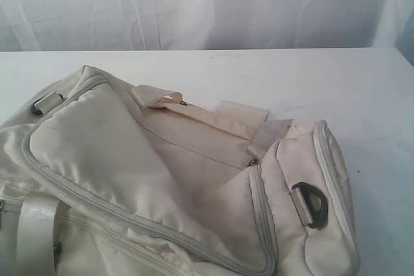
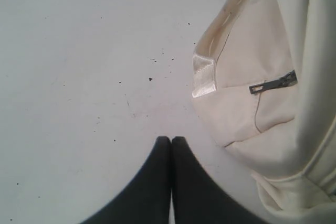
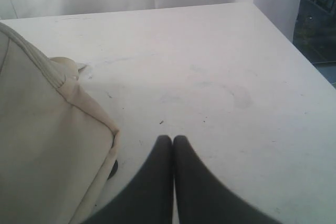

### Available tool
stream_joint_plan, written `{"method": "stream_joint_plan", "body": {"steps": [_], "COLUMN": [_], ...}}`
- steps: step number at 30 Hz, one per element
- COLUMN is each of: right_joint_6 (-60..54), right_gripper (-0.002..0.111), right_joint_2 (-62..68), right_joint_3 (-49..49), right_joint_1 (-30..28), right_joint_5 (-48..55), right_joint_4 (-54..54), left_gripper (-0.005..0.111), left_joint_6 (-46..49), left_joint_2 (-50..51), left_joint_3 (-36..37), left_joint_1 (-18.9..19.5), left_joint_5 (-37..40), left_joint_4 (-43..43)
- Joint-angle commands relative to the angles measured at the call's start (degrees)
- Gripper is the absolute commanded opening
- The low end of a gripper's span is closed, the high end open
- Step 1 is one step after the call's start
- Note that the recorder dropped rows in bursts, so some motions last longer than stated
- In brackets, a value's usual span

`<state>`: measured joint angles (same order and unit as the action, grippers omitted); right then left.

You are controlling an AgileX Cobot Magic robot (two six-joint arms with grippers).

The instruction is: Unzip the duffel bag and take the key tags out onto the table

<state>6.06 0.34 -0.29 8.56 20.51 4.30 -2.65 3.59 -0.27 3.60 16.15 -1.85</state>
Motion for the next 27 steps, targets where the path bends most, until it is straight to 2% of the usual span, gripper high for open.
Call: {"method": "stream_joint_plan", "body": {"steps": [1,4,9,20,27], "right_joint_6": [0.17,0.17,0.17,0.17,0.17], "right_gripper": [0.000,0.000,0.000,0.000,0.000], "right_joint_2": [-0.34,-0.34,-0.34,-0.34,-0.34], "right_joint_3": [0.29,0.29,0.29,0.29,0.29], "right_joint_1": [0.11,0.11,0.11,0.11,0.11], "right_joint_5": [-0.43,-0.43,-0.43,-1.02,-14.20], "right_joint_4": [0.26,0.26,0.26,0.37,0.37], "left_gripper": [0.000,0.000,0.000,0.000,0.000], "left_joint_6": [0.04,0.04,-0.09,0.02,-0.10], "left_joint_2": [-0.23,-0.23,-0.23,-0.23,-0.23], "left_joint_3": [0.27,0.27,0.27,0.27,0.27], "left_joint_1": [-0.42,-0.42,-0.42,-0.42,-0.42], "left_joint_5": [-0.29,-0.68,-5.61,-23.92,-25.72], "left_joint_4": [1.54,1.85,1.85,1.85,1.85]}}
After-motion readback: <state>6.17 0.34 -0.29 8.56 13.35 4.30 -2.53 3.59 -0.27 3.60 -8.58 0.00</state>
